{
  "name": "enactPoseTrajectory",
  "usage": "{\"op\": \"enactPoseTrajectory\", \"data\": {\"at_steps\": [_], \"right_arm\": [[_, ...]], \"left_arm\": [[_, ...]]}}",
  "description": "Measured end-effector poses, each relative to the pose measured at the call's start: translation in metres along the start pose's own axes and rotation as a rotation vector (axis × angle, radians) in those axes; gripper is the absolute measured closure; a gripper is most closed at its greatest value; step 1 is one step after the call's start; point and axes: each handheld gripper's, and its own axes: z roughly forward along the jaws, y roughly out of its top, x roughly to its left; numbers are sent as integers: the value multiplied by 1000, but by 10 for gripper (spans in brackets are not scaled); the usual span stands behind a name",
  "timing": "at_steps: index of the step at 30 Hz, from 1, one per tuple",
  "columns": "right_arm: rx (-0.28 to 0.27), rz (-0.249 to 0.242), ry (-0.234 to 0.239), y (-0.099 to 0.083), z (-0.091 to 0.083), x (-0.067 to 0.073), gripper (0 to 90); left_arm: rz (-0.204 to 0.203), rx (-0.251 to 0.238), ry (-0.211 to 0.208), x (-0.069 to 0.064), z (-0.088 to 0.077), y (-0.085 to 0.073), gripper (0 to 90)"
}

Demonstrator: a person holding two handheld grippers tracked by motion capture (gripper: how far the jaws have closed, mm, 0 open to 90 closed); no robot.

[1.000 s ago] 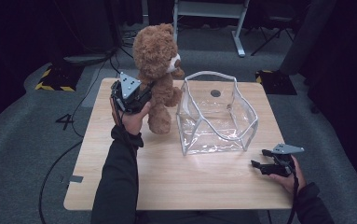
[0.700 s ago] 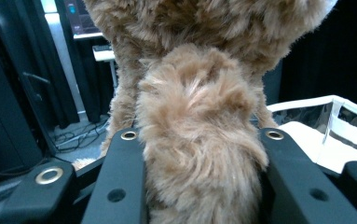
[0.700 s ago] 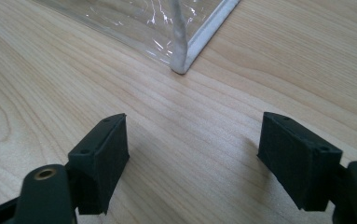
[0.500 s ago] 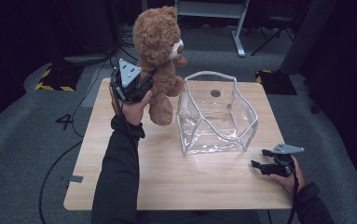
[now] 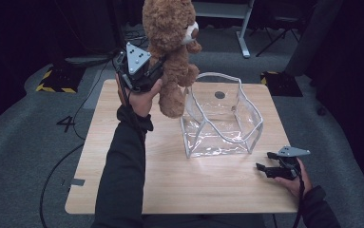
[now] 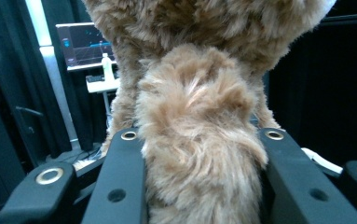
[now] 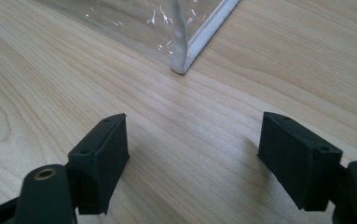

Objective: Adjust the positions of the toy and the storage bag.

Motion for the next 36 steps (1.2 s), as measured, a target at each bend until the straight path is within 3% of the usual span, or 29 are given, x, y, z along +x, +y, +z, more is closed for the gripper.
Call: {"op": "enactPoseTrajectory", "data": {"at_steps": [23,36], "right_arm": [[0,0,0,0,0,0,241],[-2,2,-1,0,0,0,241]], "left_arm": [[29,3,-81,-45,26,26,679],[8,2,-136,-72,46,23,678]]}}
